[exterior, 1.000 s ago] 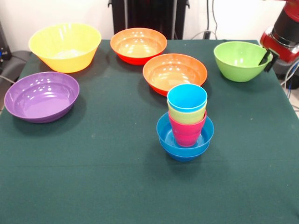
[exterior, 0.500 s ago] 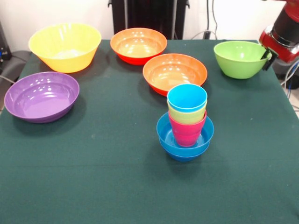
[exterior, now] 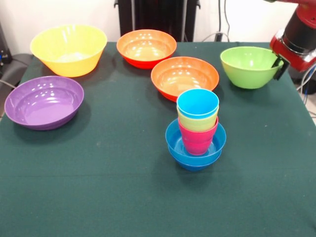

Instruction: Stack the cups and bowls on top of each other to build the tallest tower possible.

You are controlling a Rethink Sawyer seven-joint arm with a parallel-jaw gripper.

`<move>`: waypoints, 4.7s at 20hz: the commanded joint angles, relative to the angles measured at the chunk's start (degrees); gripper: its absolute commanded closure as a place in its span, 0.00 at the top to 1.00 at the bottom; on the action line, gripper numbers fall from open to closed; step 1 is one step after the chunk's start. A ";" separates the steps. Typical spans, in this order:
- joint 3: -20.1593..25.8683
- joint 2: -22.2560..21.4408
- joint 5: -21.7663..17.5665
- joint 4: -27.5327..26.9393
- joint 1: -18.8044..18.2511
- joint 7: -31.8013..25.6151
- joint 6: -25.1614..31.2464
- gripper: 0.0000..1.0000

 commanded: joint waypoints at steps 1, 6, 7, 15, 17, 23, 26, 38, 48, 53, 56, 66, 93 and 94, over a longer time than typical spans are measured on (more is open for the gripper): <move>6.26 2.34 -4.58 -5.47 -1.45 -4.47 6.48 0.00; 6.92 1.44 -5.11 -4.27 -1.53 -4.51 6.37 0.00; 7.19 1.18 -5.01 -4.17 -1.94 -4.74 6.97 0.00; 7.78 0.05 -4.77 -5.99 -3.99 -5.24 11.85 0.00; 8.12 -0.66 -4.67 -6.33 -4.64 -5.61 14.15 0.00; 9.03 -1.87 -4.81 -6.19 -5.52 -6.26 16.46 0.00; 9.07 -2.72 -5.22 -6.06 -5.68 -6.54 17.44 0.00; 9.78 -0.48 -6.82 -7.50 -5.53 -5.87 17.37 0.00; 9.64 -0.85 -9.27 -10.55 -7.94 -7.22 20.88 0.00; 9.50 -0.37 -11.21 -16.62 -11.12 -9.47 26.79 0.00; 9.73 -0.15 -12.45 -19.46 -12.21 -9.99 29.64 0.00; 10.87 -2.43 -15.22 -26.00 -15.03 -11.57 39.91 0.00; 14.14 0.17 -19.53 -30.36 -19.00 -16.66 39.13 0.00; 14.29 0.11 -19.66 -30.23 -19.06 -16.55 38.97 0.00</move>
